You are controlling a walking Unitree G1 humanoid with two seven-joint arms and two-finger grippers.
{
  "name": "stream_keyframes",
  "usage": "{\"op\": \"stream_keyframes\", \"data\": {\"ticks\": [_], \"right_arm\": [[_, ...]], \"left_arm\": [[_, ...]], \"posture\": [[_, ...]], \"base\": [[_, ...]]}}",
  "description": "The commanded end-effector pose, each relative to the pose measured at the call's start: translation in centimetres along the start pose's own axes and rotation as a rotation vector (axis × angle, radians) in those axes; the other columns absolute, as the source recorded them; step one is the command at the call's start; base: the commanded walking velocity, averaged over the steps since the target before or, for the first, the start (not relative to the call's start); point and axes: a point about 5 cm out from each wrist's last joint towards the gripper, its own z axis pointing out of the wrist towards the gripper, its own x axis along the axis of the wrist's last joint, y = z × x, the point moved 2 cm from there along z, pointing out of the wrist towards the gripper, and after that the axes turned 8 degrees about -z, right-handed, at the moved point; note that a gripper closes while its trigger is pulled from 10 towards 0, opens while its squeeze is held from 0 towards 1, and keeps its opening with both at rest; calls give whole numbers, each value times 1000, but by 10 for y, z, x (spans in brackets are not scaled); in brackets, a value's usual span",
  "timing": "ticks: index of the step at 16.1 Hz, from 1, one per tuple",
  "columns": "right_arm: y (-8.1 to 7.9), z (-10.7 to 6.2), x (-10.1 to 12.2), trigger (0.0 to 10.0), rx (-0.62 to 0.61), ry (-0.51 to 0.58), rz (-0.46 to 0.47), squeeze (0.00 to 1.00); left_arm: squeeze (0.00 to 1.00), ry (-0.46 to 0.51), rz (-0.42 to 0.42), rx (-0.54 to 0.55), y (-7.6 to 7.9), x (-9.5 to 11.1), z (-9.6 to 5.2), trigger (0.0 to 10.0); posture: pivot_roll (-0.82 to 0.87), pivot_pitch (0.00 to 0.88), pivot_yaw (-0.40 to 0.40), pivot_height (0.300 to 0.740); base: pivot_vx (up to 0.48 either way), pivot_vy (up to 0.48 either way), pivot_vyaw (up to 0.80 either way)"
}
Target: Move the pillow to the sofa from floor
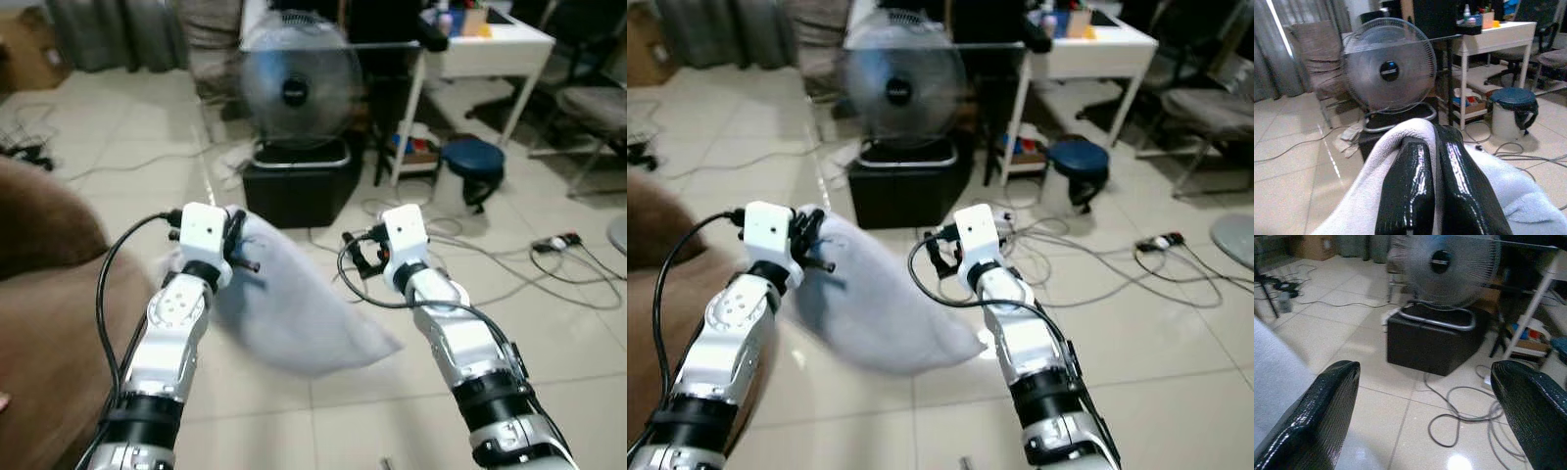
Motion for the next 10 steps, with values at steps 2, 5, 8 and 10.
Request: {"op": "stream_keyframes", "data": {"ticks": [2, 5, 8, 10], "right_arm": [[10, -2, 0, 10000, -27, -2, -6, 0], [10, -1, 0, 10000, -24, 0, -8, 0], [10, -2, 0, 10000, -25, 2, -6, 0], [10, -2, -1, 10000, -24, 4, -3, 0]], "left_arm": [[0, 63, 16, -35, 9, 15, 5, 10000], [0, 64, 18, -35, 8, 15, 4, 10000], [0, 63, 26, -37, 8, 15, 4, 10000], [0, 60, 31, -40, 8, 15, 4, 10000]], "posture": [[85, 0, 25, 740], [86, 0, 24, 740], [86, 0, 24, 740], [86, 0, 24, 740]], "base": [[469, 0, 800], [469, 0, 800], [472, 0, 800], [469, 0, 800]]}}
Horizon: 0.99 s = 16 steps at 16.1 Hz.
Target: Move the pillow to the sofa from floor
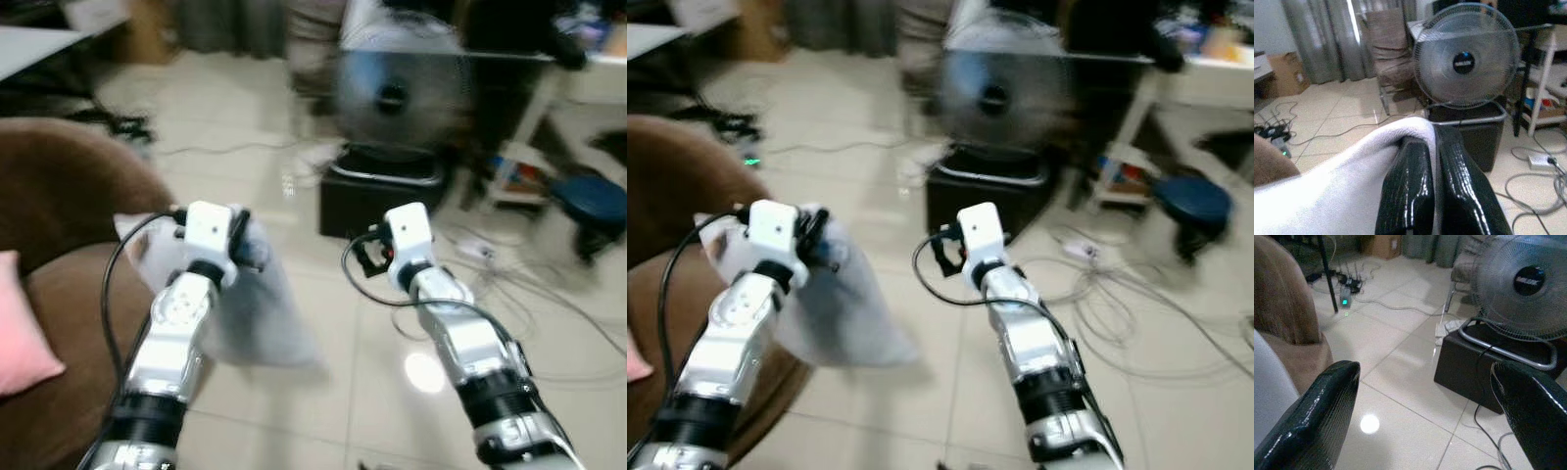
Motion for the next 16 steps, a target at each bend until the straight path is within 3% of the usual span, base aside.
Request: {"op": "stream_keyframes", "data": {"ticks": [1, 11, 13, 16], "right_arm": [[-1, 1, 7, 10000, 2, 26, 3, 0], [-3, 1, 6, 10000, 9, 23, 12, 0], [1, 1, 2, 10000, -22, 8, 57, 0], [2, 0, 2, 10000, -17, 7, 50, 0]], "left_arm": [[0, 55, 38, -3, -5, 15, 2, 10000], [0, 49, 50, -7, -6, 15, 1, 10000], [0, 45, 55, -14, -6, 14, 2, 10000], [0, 39, 76, -36, -4, 14, 4, 10000]], "posture": [[86, 0, 24, 740], [86, 0, 36, 740], [86, 0, 36, 740], [85, 0, 35, 740]], "base": [[465, 0, 800], [471, 0, 800], [472, 0, 0], [470, 0, 0]]}}
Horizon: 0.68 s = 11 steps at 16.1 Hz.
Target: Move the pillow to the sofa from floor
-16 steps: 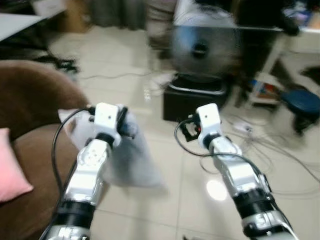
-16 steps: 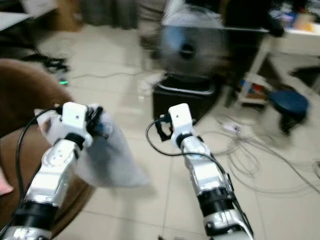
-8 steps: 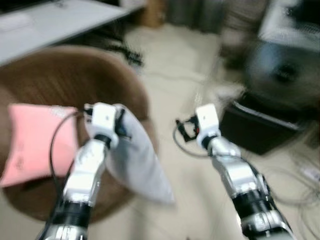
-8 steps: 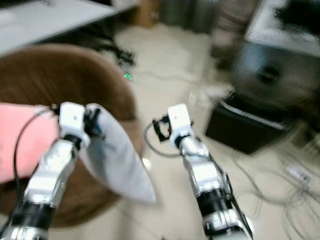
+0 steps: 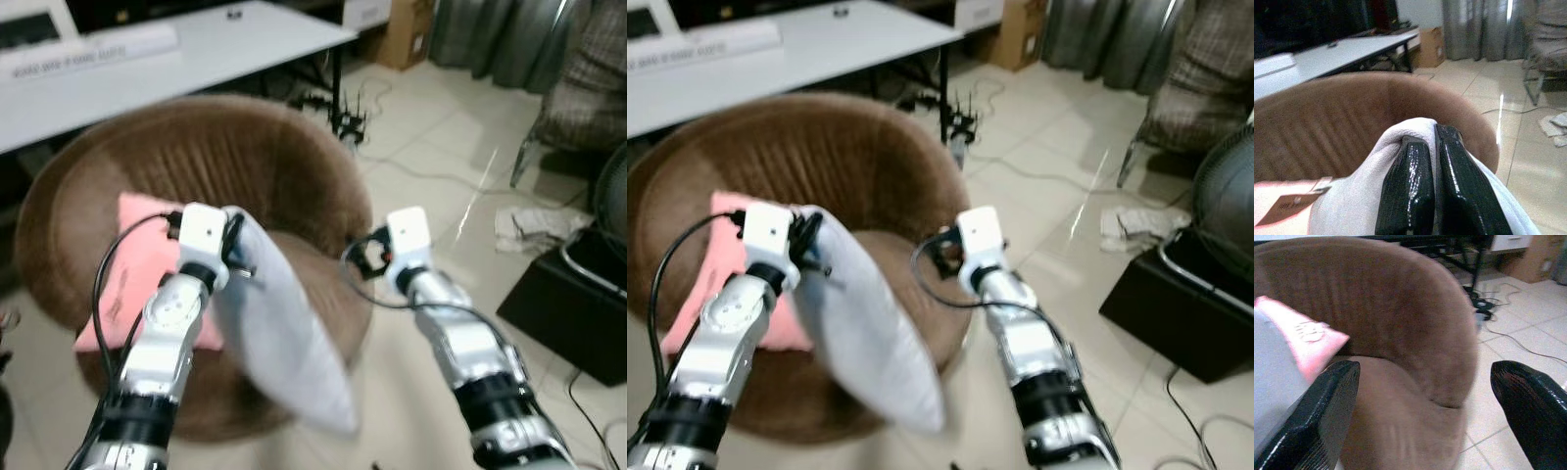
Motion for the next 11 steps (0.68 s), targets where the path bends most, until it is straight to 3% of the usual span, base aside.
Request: {"op": "stream_keyframes", "data": {"ticks": [1, 3, 7, 11], "right_arm": [[7, -1, 1, 10000, -22, 1, -3, 0], [5, -1, 1, 10000, -13, -2, -6, 0], [6, -3, -1, 10000, -2, -9, -13, 0], [10, -7, -1, 10000, -12, -11, -20, 0]], "left_arm": [[0, 57, 27, -58, 12, 14, 8, 10000], [0, 46, 57, -128, 19, 15, 15, 10000], [0, 45, 109, -329, 49, 21, 34, 10000], [0, 86, 128, -555, 79, 37, 50, 10000]], "posture": [[85, 0, 35, 740], [85, 0, 31, 740], [75, 0, 25, 740], [48, 0, 29, 740]], "base": [[472, 0, 0], [469, 0, 0], [448, 0, 0], [0, 0, 0]]}}
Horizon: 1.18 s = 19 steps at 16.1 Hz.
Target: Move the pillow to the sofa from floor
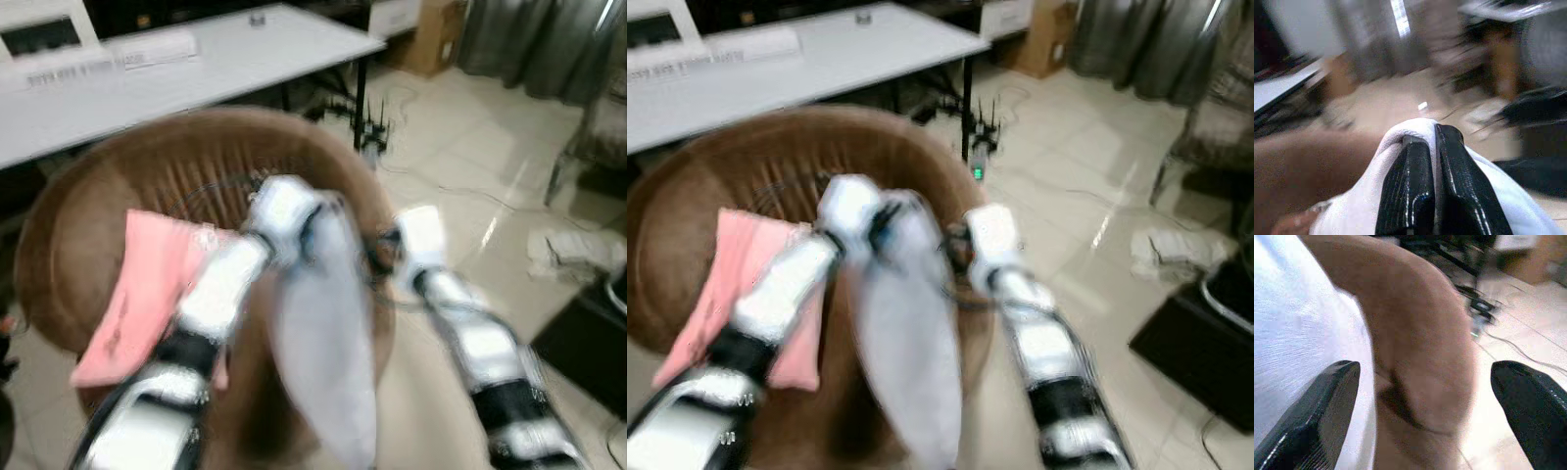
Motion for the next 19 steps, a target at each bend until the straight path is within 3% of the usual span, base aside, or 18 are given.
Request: {"op": "stream_keyframes", "data": {"ticks": [1, 4, 6, 9, 11, 13, 15, 17, 19], "right_arm": [[-7, -1, 7, 10000, 21, 22, -1, 0], [-10, -9, 8, 10000, 80, 43, -10, 0], [-13, -25, 7, 10000, 179, 59, -64, 0], [-18, -42, 5, 10000, 262, 49, -107, 0], [-29, -57, 6, 10000, 369, 54, -119, 0], [-37, -66, 6, 10000, 441, 50, -116, 0], [-47, -75, 2, 10000, 526, 19, -137, 0], [-48, -73, 2, 10000, 517, 8, -151, 0], [-48, -70, 6, 10000, 492, 3, -143, 0]], "left_arm": [[0, 36, 46, -19, -12, 12, 0, 10000], [0, 47, 58, -48, -17, 23, 10, 10000], [0, 38, 76, -57, -26, 30, 16, 10000], [0, -70, 110, 22, -41, 15, 12, 10000], [0, -196, 143, 146, -58, -4, 0, 10000], [0, -263, 157, 226, -69, -16, -11, 10000], [0, -394, 240, 341, -88, -39, -39, 10000], [0, -500, 362, 359, -98, -52, -60, 10000], [0, -566, 413, 399, -111, -59, -81, 10000]], "posture": [[32, 0, 34, 740], [13, 0, 38, 740], [-27, 0, 39, 740], [-66, 0, 30, 740], [-99, 0, 26, 740], [-114, 0, 23, 740], [-143, 0, 20, 740], [-149, 0, 14, 740], [-144, 19, 3, 740]], "base": [[0, 0, 0], [0, 0, 0], [0, 0, 0], [0, 0, 0], [0, 0, 0], [0, 0, 0], [0, 0, 0], [0, 0, 0], [0, 0, 0]]}}
